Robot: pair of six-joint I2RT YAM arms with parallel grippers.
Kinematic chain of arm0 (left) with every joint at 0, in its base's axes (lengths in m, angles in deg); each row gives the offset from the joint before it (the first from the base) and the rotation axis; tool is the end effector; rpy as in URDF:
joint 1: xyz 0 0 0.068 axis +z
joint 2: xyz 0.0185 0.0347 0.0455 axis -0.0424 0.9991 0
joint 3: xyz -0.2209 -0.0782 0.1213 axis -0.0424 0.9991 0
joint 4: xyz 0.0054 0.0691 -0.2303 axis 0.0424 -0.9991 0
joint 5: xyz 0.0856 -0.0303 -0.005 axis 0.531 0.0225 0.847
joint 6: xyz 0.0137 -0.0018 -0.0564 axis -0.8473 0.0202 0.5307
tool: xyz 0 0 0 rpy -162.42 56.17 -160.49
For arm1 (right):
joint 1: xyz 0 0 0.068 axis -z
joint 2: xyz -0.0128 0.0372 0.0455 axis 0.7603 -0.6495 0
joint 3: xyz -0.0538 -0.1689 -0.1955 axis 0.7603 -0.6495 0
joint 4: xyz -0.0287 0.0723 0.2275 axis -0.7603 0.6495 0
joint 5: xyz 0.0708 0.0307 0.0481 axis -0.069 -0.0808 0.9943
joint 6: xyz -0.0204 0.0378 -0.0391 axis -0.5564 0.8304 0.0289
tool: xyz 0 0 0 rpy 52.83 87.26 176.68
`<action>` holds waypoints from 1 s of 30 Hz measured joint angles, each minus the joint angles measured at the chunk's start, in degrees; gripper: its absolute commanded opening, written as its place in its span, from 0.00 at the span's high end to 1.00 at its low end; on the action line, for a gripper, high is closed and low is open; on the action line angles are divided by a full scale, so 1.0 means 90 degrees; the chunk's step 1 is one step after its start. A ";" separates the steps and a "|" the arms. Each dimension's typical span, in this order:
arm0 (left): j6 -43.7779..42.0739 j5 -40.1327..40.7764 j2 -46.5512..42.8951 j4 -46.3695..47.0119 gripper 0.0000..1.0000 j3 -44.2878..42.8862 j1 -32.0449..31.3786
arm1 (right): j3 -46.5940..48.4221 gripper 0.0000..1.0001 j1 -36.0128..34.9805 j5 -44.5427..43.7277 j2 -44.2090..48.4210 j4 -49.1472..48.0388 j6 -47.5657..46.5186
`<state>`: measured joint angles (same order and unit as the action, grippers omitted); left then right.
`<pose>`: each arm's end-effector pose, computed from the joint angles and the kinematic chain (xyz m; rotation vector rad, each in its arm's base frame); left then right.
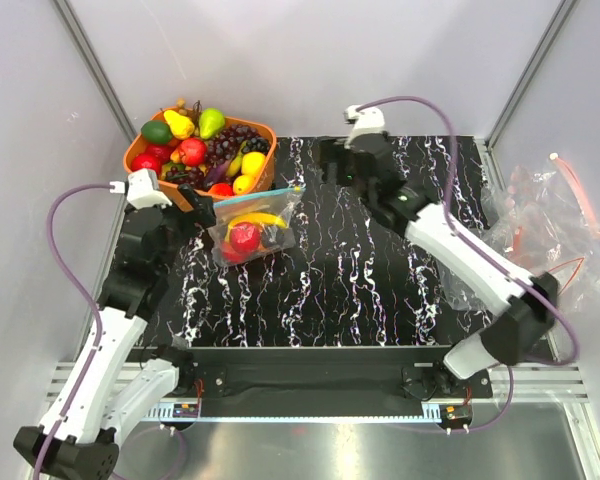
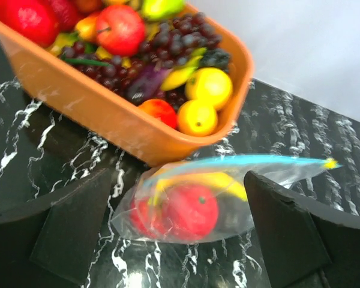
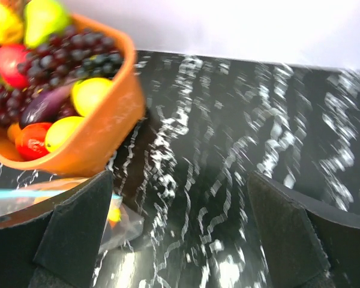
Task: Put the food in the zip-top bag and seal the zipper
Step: Place the zipper food storage bag at the center of the board, then reset both arms
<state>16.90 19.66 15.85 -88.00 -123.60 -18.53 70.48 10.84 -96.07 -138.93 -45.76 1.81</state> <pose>0.1624 -0.0346 0.3451 -0.3635 1.7486 -0.2775 0.2811 0.2051 0.3857 -0.1997 1.8348 0.2384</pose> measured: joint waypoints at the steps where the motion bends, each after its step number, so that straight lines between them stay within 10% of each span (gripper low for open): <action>1: -0.0039 -0.0136 -0.0061 -0.0153 0.01 -0.0148 0.0000 | -0.0119 0.00 0.0005 -0.0175 0.0279 0.0182 0.0158; 16: -0.0908 -0.2815 -0.1032 -0.2093 0.01 -0.0313 0.0000 | -0.3798 0.00 0.0012 -0.0974 0.7104 0.1746 0.2004; 30: -0.1115 -0.3145 -0.2550 -0.2140 0.01 0.0534 0.0000 | -0.4393 0.00 0.0012 -0.1168 0.8143 0.3075 0.2817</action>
<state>6.87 -8.64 -7.10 -107.26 -118.80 -18.53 30.95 10.95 -106.58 -65.64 -18.09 27.17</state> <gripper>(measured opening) 0.988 0.994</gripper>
